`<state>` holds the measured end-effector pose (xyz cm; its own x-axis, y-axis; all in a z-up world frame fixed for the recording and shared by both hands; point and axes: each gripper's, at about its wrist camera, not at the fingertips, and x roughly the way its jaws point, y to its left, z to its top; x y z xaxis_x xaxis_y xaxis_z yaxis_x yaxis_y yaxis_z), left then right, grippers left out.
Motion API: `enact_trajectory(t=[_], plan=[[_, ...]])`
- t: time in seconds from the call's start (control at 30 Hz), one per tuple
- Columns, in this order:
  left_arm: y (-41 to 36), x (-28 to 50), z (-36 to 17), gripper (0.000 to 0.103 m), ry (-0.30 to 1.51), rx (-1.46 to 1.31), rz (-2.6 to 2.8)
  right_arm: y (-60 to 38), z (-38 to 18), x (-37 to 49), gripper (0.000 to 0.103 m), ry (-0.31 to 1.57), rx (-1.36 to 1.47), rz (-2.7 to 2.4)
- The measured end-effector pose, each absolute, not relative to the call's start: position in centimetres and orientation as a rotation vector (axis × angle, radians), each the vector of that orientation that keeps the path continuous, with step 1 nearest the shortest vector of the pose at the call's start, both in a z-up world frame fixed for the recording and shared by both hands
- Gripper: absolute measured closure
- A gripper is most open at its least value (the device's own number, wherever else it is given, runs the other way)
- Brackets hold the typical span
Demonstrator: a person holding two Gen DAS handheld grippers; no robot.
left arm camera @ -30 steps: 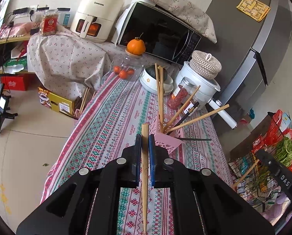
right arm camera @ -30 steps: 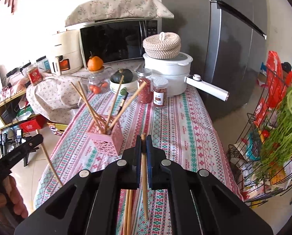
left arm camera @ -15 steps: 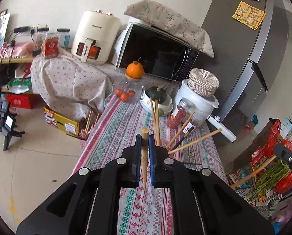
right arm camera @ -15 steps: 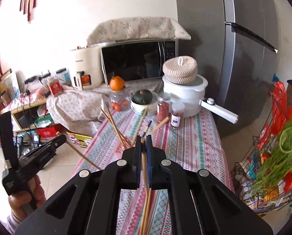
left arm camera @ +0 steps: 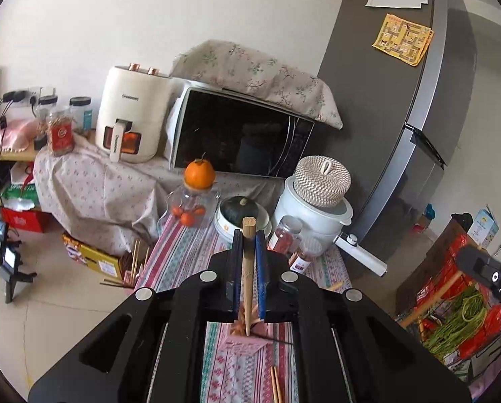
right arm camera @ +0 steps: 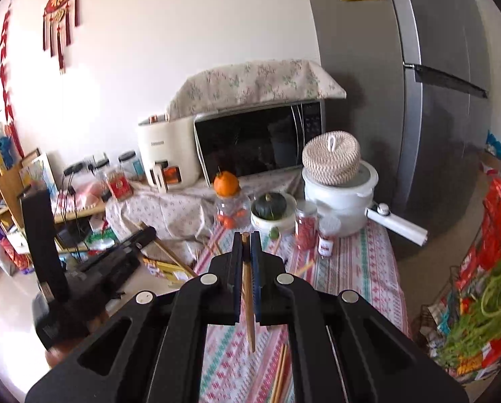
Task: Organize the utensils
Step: 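Lift both held chopsticks up over the pink basket, then open the left tool over the pink basket while the right tool releases its chopstick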
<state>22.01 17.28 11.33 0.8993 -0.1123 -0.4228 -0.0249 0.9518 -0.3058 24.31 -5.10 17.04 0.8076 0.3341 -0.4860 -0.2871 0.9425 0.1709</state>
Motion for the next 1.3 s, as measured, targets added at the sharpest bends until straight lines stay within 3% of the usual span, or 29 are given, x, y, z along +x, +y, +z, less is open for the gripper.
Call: enact_trajectory(t=[0.17, 0.23, 0.6, 0.7, 0.77, 1.03, 1.1, 1.3], plan=[[16.7, 25.1, 9.6, 0.095, 0.485, -0.291, -0.026, -4.6, 17.3, 27.9, 0.098, 0.514, 0.139, 0.313], [17.3, 25.8, 8.2, 0.090, 0.507, -0.325, -0.015, -4.3, 16.7, 29.3, 0.098, 0.514, 0.145, 0.298], [21.9, 23.1, 6.6, 0.079, 0.496, -0.442, 0.029, -2.2, 11.9, 34.7, 0.096, 0.589, 0.174, 0.276], [21.9, 23.0, 5.6, 0.079, 0.522, -0.442, 0.027, -1.6, 10.2, 35.4, 0.085, 0.623, 0.188, 0.285], [21.8, 22.9, 5.3, 0.078, 0.532, -0.434, 0.021, -1.0, 9.2, 35.2, 0.071, 0.633, 0.160, 0.276], [20.0, 20.9, 5.3, 0.056, 0.510, -0.373, 0.031, -0.1, 6.9, 33.4, 0.065, 0.644, 0.015, 0.186], [20.0, 20.6, 4.8, 0.045, 0.513, -0.377, 0.046, -0.2, 6.0, 32.8, 0.061, 0.652, -0.013, 0.168], [20.0, 19.7, 2.5, 0.033, 0.570, -0.364, 0.089, -1.0, 3.4, 30.5, 0.043, 0.666, -0.056, 0.112]])
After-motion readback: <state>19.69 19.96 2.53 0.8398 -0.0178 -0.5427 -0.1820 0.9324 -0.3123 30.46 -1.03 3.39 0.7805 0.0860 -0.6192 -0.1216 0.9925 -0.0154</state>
